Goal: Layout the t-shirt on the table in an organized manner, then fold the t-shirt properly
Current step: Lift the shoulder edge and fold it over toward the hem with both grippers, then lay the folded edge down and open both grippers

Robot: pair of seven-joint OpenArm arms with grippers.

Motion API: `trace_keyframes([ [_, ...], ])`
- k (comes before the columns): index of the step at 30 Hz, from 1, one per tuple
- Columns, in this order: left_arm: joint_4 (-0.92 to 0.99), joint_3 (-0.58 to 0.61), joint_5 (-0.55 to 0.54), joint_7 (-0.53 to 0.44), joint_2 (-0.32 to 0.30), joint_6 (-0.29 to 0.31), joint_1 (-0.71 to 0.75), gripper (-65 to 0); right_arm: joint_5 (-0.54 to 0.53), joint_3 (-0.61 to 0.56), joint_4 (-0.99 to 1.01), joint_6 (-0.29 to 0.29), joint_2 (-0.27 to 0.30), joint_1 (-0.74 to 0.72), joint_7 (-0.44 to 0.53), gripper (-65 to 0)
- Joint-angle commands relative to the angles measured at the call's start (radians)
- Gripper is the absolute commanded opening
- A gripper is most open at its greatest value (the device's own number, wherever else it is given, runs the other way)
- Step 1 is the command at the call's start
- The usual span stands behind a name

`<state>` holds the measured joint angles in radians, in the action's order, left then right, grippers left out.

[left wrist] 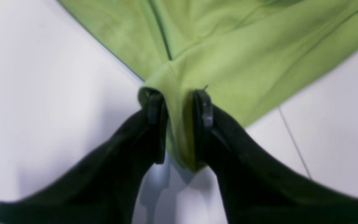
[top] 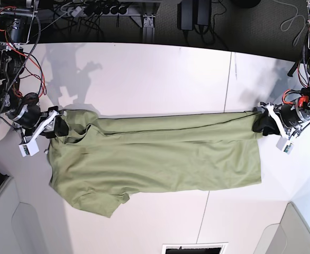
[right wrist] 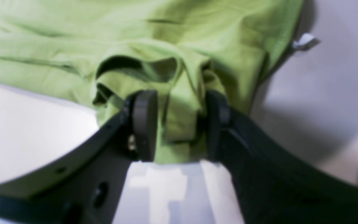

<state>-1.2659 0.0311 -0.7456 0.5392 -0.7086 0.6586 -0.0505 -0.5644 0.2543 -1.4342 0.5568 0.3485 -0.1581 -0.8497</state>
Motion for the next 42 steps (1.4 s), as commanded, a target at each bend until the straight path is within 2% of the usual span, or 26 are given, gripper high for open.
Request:
trace_keyframes([
  [1,-0.034,-0.042,-0.043,-0.007,-0.027,0.007,-0.022,-47.9,-0.043,0.041,-0.044,0.0,0.019,-0.015,0.023,-39.8],
  [5,-0.094,-0.145,-0.146,0.058,-0.047,0.008,-0.021,-47.9,-0.096,0.141,-0.157,0.001,0.021,0.006,-0.013,-39.8],
  [8,-0.135,-0.155,-0.179,0.068,-0.059,0.021,-0.021,-47.9,-0.097,0.142,-0.16,0.001,0.02,0.004,0.01,-41.1],
  [10,-0.157,-0.15,-0.179,0.066,-0.049,0.04,-0.021,-47.9,-0.096,0.114,-0.149,0.001,0.019,0.003,0.046,-50.5],
  [12,-0.168,-0.14,-0.178,0.058,-0.026,0.04,-0.021,-48.0,-0.066,0.073,-0.134,0.0,0.014,0.001,0.083,-65.0],
  [14,-0.166,-0.111,-0.152,0.051,0.005,0.04,-0.021,-48.3,-0.009,0.018,-0.106,0.0,0.011,0.001,0.118,-65.0],
  [16,-0.154,-0.058,-0.066,0.013,0.039,0.019,-0.021,-53.2,0.06,-0.042,-0.062,0.0,0.011,0.0,0.159,-65.0],
  [19,-0.119,0.048,0.13,-0.115,0.084,-0.055,-0.024,-63.1,0.169,-0.115,0.02,0.0,0.011,0.0,0.245,-65.0],
  [22,-0.06,0.14,0.293,-0.168,0.116,-0.18,-0.033,-65.0,0.202,-0.155,0.093,-0.003,0.011,0.001,0.257,-65.0],
  [23,-0.036,0.162,0.321,-0.179,0.119,-0.206,-0.035,-65.0,0.202,-0.161,0.112,-0.003,0.011,0.002,0.251,-65.0],
  [25,-0.001,0.191,0.364,-0.192,0.121,-0.213,-0.035,-65.0,0.2,-0.163,0.13,-0.003,0.011,0.004,0.239,-65.0],
  [30,-0.032,0.194,0.385,-0.192,0.106,-0.139,-0.016,-65.0,0.143,-0.163,0.101,-0.003,0.014,0.012,0.174,-65.0],
  [33,-0.112,0.194,0.377,-0.191,0.076,-0.139,0.041,-65.0,0.112,-0.158,0.032,-0.002,0.024,0.066,0.126,-65.0],
  [37,-0.233,0.191,0.362,-0.191,0.029,-0.14,0.143,-65.0,0.112,-0.134,-0.085,-0.002,0.026,0.178,0.108,-65.0],
  [42,-0.364,0.189,0.37,-0.153,-0.012,-0.179,0.247,-65.0,0.111,-0.065,-0.206,-0.003,0.026,0.315,0.094,-65.0],
])
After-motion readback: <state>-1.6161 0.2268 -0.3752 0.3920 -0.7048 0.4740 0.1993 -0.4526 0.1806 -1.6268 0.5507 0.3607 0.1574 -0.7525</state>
